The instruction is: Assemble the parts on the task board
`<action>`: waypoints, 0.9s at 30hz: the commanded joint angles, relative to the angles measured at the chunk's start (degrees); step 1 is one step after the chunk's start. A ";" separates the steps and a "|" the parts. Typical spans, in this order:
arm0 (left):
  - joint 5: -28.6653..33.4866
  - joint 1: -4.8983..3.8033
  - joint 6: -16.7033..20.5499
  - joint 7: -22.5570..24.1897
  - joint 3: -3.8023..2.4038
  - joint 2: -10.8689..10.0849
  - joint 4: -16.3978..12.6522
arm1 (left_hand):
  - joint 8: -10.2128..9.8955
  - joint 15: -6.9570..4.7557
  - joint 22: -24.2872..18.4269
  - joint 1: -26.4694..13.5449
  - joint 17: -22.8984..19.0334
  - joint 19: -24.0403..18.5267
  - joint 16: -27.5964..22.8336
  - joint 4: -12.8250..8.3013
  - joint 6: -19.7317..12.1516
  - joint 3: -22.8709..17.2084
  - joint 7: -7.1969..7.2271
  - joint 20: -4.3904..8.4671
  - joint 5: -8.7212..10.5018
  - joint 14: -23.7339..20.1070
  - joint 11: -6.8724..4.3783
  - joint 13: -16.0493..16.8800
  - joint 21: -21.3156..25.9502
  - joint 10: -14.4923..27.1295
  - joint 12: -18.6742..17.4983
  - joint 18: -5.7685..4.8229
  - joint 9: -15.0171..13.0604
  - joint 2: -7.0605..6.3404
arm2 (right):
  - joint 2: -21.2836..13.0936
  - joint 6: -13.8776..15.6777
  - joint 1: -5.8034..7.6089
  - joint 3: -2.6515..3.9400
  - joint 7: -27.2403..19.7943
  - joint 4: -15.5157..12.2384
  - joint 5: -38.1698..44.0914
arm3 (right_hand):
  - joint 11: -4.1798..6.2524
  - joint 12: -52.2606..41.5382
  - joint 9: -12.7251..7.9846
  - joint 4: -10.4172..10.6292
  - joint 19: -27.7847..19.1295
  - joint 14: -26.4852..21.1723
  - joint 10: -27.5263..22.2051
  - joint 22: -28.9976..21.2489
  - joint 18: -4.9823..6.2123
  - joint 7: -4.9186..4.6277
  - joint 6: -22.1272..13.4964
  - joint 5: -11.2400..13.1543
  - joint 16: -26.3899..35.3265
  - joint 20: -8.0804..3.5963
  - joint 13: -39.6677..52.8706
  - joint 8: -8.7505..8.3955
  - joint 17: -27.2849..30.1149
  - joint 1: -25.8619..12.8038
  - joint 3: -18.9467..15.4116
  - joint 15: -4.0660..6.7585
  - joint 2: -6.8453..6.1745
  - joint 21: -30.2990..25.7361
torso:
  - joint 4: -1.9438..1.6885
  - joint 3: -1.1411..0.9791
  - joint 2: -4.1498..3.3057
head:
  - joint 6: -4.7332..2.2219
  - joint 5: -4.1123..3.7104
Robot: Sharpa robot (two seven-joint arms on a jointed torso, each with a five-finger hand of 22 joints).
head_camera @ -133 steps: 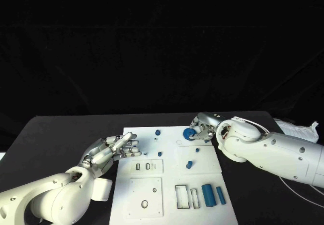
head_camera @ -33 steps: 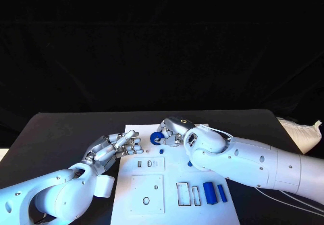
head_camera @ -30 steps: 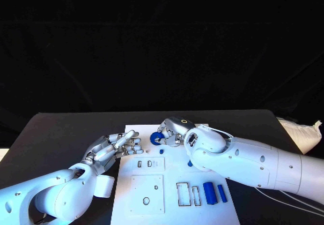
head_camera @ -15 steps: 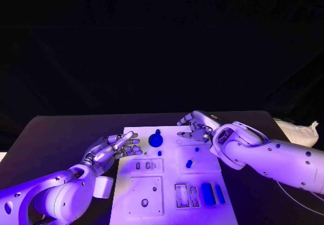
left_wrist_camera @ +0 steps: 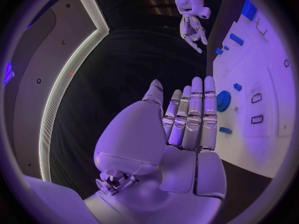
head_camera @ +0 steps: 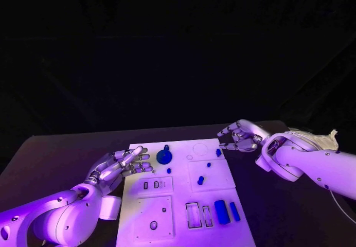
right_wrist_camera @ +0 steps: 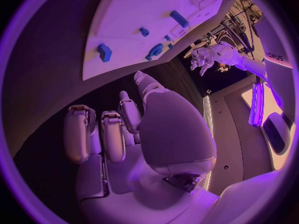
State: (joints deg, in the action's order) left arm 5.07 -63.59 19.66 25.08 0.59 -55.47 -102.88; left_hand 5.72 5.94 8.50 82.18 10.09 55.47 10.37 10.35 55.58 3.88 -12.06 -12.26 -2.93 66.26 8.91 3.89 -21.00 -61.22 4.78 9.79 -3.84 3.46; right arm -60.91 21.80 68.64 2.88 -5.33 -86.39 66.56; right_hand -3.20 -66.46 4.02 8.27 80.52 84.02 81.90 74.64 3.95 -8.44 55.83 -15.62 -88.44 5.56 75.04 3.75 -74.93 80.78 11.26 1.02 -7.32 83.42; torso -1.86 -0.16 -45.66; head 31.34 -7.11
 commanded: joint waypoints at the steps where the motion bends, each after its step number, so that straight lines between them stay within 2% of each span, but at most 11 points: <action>1: 0.05 0.07 -1.34 0.58 0.01 0.21 0.12 | -0.32 0.02 -0.09 0.46 0.07 0.45 -0.34 -0.33 0.36 -0.12 -0.03 0.12 -0.12 0.39 0.08 -0.06 -0.03 -0.48 -0.22 0.68 0.08 0.03 | -0.03 -2.04 -0.19 0.01 -3.01 1.22 -0.88 | -0.19 -0.09 -0.08 -0.42 -0.45 5.33 -0.28 0.03 -0.67 -0.25 -0.07 0.38 -0.41 0.12 0.45 -0.06 -12.04 0.77 -0.05 -0.41 0.02 -0.28 | -0.03 -0.40 0.08 | 0.25 -0.08; 5: 0.05 0.13 -1.37 0.58 0.04 0.32 0.34 | -0.32 0.02 -0.09 0.46 0.07 0.45 -0.34 -0.33 0.36 -0.12 -0.03 0.12 -0.12 0.39 0.08 -0.06 -0.03 -0.48 -0.22 0.68 0.08 0.03 | 0.27 -2.25 -0.55 0.00 -3.20 2.51 -0.30 | -0.20 -0.08 -0.08 -0.65 -0.47 5.34 -0.30 0.01 -0.66 -0.25 -0.12 0.38 -0.43 0.13 0.45 -0.07 -12.08 0.98 -0.04 -0.41 -0.05 -0.29 | -0.07 -0.70 -0.05 | 0.37 0.01; 9: 0.05 0.17 -1.40 0.58 0.06 0.35 0.51 | -0.32 0.02 -0.09 0.46 0.07 0.45 -0.34 -0.33 0.36 -0.12 -0.03 0.12 -0.12 0.39 0.08 -0.06 -0.03 -0.48 -0.22 0.68 0.08 0.03 | 1.10 -2.23 -1.22 0.00 -3.22 3.81 0.73 | -0.21 -0.14 -0.08 -0.91 -0.48 5.35 -0.29 0.01 -0.66 -0.27 -0.12 0.44 -0.46 0.14 0.50 -0.06 -12.16 1.24 0.03 -0.42 -0.01 -0.29 | 0.03 -0.89 -0.18 | 0.48 0.04; 10: 0.05 0.18 -1.40 0.57 0.06 0.36 0.53 | -0.32 0.02 -0.09 0.46 0.07 0.45 -0.34 -0.33 0.36 -0.12 -0.03 0.12 -0.12 0.39 0.08 -0.06 -0.03 -0.48 -0.22 0.68 0.08 0.03 | 1.30 -2.22 -1.35 0.00 -3.19 4.07 0.93 | -0.21 -0.14 -0.08 -0.97 -0.49 5.36 -0.29 0.00 -0.66 -0.28 -0.12 0.48 -0.46 0.14 0.50 -0.05 -12.18 1.30 0.06 -0.43 0.02 -0.30 | -0.06 -0.78 -0.13 | 0.60 -0.01; 15: 0.05 0.21 -1.42 0.54 0.07 0.40 0.63 | -0.32 0.02 -0.09 0.46 0.07 0.45 -0.34 -0.33 0.36 -0.12 -0.03 0.12 -0.12 0.39 0.08 -0.06 -0.03 -0.48 -0.22 0.68 0.08 0.03 | 2.07 -2.52 -1.89 0.01 -3.11 5.26 1.77 | -0.22 -0.14 -0.07 -1.20 -0.46 5.36 -0.30 0.06 -0.67 -0.29 -0.04 0.64 -0.48 0.15 0.51 -0.01 -12.21 1.53 0.19 -0.43 0.17 -0.27 | -0.20 -0.76 -0.13 | 0.88 0.08; 17: 0.05 0.22 -1.42 0.54 0.07 0.41 0.67 | -0.32 0.02 -0.09 0.46 0.07 0.45 -0.34 -0.33 0.36 -0.12 -0.03 0.12 -0.12 0.39 0.08 -0.06 -0.03 -0.48 -0.22 0.68 0.08 0.03 | 2.26 -2.78 -2.17 0.01 -3.13 5.51 2.03 | -0.22 -0.12 -0.06 -1.30 -0.46 5.37 -0.31 0.06 -0.67 -0.29 -0.01 0.69 -0.49 0.15 0.50 0.00 -12.26 1.63 0.23 -0.44 0.19 -0.27 | -0.21 -0.70 -0.09 | 0.98 0.12; 23: 0.05 0.23 -1.45 0.50 0.08 0.36 0.77 | -0.32 0.02 -0.09 0.46 0.07 0.45 -0.34 -0.33 0.36 -0.12 -0.03 0.12 -0.12 0.39 0.08 -0.06 -0.03 -0.48 -0.22 0.68 0.08 0.03 | 2.96 -2.88 -2.68 0.01 -2.96 6.10 2.81 | -0.22 -0.22 -0.03 -1.70 -0.46 5.39 -0.29 0.09 -0.67 -0.32 0.18 0.73 -0.52 0.16 0.57 0.06 -12.34 2.03 0.54 -0.44 0.53 -0.26 | 0.00 -0.73 -0.08 | 1.06 0.35; 27: 0.05 0.24 -1.48 0.49 0.09 0.39 0.77 | -0.32 0.02 -0.09 0.46 0.07 0.45 -0.34 -0.33 0.36 -0.12 -0.03 0.12 -0.12 0.39 0.08 -0.06 -0.03 -0.48 -0.22 0.68 0.08 0.03 | 3.46 -3.04 -2.83 0.01 -2.76 6.48 3.11 | -0.22 -0.30 -0.02 -1.86 -0.45 5.40 -0.26 0.11 -0.67 -0.33 0.26 0.72 -0.54 0.16 0.63 0.08 -12.38 2.21 0.71 -0.44 0.68 -0.25 | -0.13 -0.68 -0.07 | 1.11 0.28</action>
State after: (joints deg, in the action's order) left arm 5.07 -63.37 19.41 25.11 0.70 -55.20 -102.05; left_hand 5.72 5.94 8.51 82.17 10.07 55.47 10.37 10.35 55.58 3.88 -12.06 -12.26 -2.92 66.26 8.91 3.89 -21.00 -61.22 4.78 9.79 -3.85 3.46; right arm -57.58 19.82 65.88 2.87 -7.74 -80.00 68.21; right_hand -3.31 -66.50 4.02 6.69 80.32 84.02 81.78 74.69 3.96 -8.48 55.88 -15.17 -88.65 5.76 75.07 3.75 -74.91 82.53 11.88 1.02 -6.64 83.42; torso -1.94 -0.87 -45.76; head 32.40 -6.79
